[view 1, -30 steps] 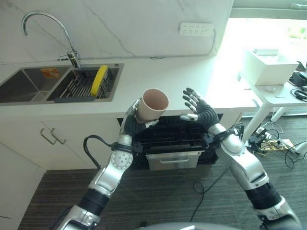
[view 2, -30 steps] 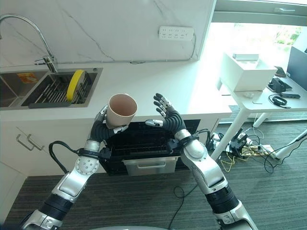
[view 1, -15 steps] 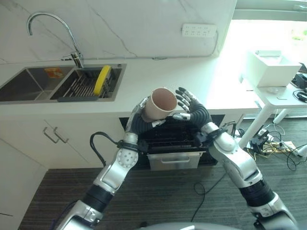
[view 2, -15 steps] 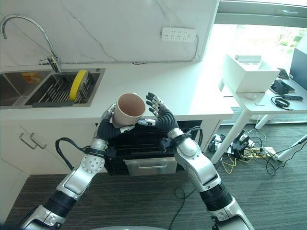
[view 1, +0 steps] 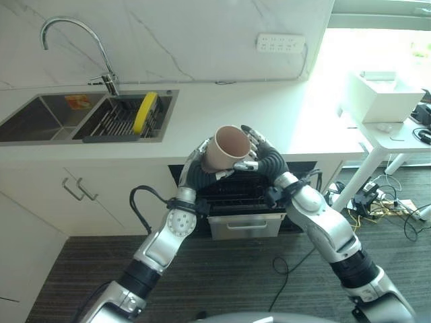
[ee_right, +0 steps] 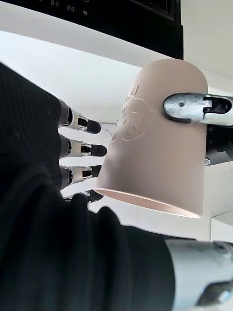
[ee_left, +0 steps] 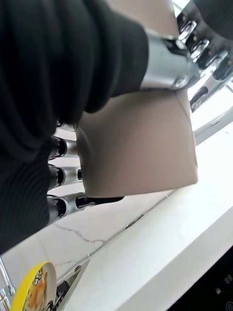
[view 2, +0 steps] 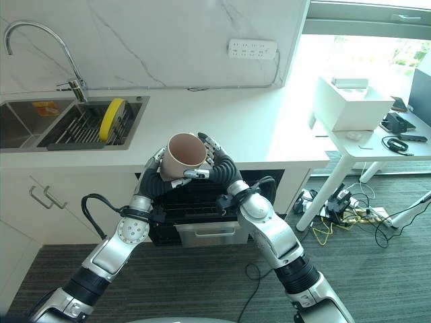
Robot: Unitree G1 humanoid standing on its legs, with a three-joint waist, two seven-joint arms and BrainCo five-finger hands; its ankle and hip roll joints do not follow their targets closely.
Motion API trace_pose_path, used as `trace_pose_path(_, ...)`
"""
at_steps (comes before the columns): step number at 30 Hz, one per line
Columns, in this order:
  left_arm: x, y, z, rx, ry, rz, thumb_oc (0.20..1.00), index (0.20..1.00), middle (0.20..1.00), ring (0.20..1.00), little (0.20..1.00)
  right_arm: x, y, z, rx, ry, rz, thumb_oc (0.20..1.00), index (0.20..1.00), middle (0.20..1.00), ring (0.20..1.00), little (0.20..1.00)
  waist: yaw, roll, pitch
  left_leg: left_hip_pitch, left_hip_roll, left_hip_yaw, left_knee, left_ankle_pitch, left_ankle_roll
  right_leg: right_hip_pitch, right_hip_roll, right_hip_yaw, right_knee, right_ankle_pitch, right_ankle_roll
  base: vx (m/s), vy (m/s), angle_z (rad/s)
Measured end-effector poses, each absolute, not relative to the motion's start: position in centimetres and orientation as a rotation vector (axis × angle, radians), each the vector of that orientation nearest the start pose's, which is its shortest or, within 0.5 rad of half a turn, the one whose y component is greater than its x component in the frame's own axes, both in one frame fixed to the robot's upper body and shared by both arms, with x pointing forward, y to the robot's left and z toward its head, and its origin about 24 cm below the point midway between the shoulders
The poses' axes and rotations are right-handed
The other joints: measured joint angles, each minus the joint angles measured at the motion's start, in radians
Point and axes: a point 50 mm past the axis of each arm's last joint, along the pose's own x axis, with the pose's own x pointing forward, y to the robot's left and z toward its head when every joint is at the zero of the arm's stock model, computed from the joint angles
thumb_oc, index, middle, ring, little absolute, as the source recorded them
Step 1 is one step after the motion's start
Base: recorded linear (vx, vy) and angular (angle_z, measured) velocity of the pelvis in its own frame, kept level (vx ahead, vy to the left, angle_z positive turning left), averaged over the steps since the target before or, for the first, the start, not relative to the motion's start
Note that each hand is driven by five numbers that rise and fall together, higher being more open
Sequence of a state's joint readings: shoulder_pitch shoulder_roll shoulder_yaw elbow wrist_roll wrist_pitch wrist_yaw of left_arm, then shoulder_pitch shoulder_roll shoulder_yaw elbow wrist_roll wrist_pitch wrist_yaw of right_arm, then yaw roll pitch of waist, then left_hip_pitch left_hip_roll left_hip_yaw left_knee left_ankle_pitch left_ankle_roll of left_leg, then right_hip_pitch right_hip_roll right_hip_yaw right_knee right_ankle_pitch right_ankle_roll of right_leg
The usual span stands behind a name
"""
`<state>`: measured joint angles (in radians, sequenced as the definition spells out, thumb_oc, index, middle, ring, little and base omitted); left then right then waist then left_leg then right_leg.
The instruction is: Place the dishes in the dishwasher.
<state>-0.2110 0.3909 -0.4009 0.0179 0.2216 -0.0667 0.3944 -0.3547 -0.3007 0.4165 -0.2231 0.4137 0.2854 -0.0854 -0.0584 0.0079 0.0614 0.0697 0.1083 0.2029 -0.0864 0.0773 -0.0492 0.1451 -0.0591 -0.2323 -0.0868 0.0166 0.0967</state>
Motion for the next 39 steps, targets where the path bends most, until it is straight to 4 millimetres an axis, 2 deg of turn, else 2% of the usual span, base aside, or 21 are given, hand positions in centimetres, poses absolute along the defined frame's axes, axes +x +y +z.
trace_pose_path(12,28.0,12.3,9.4,0.571,-0.386,-0.027,0.2,0.2,0.2,0.2,0.2,28.2,-6.2,12.0,-0.011,-0.044,0.471,1.0,1.0,1.0,1.0,1.0,0.015,0.007,-0.007,0.0,-0.001,-0.002,-0.003,0.0,0.001,0.001,-0.001,-0.001,0.0,0.0,-0.001,0.0,0.0,0.0)
trace_pose_path(19,27.9,12.0,9.4,0.594,-0.401,-0.032,0.2,0.2,0.2,0.2,0.2,28.4,-6.0,12.3,0.0,-0.051,0.433,1.0,1.0,1.0,1.0,1.0,0.017,0.007,-0.007,-0.002,-0.001,-0.004,-0.004,0.0,0.001,0.001,-0.001,-0.004,0.0,0.0,-0.001,0.0,0.0,0.0)
trace_pose_path(36,28.1,10.7,9.4,0.613,-0.4,-0.077,0.2,0.2,0.2,0.2,0.2,28.8,-6.5,11.8,0.014,-0.025,0.352,1.0,1.0,1.0,1.0,1.0,0.013,0.006,-0.009,-0.016,-0.003,-0.005,0.0,0.007,0.003,-0.012,-0.002,-0.006,0.0,0.001,-0.001,0.0,0.001,0.0)
trace_pose_path(37,28.1,10.7,9.4,0.614,-0.399,-0.079,0.2,0.2,0.2,0.2,0.2,28.8,-6.5,11.8,0.014,-0.024,0.351,0.953,0.953,0.953,0.953,0.953,0.013,0.006,-0.009,-0.016,-0.003,-0.005,-0.001,0.007,0.003,-0.012,-0.002,-0.006,0.0,0.001,-0.001,0.0,0.0,0.0)
trace_pose_path(39,28.1,10.6,9.3,0.617,-0.395,-0.084,0.2,0.2,0.2,0.2,0.2,28.8,-6.6,11.7,0.015,-0.022,0.344,0.2,0.2,0.2,0.2,0.2,0.013,0.006,-0.009,-0.016,-0.003,-0.005,-0.001,0.007,0.003,-0.012,-0.002,-0.005,0.0,0.001,-0.001,0.02,0.002,-0.01)
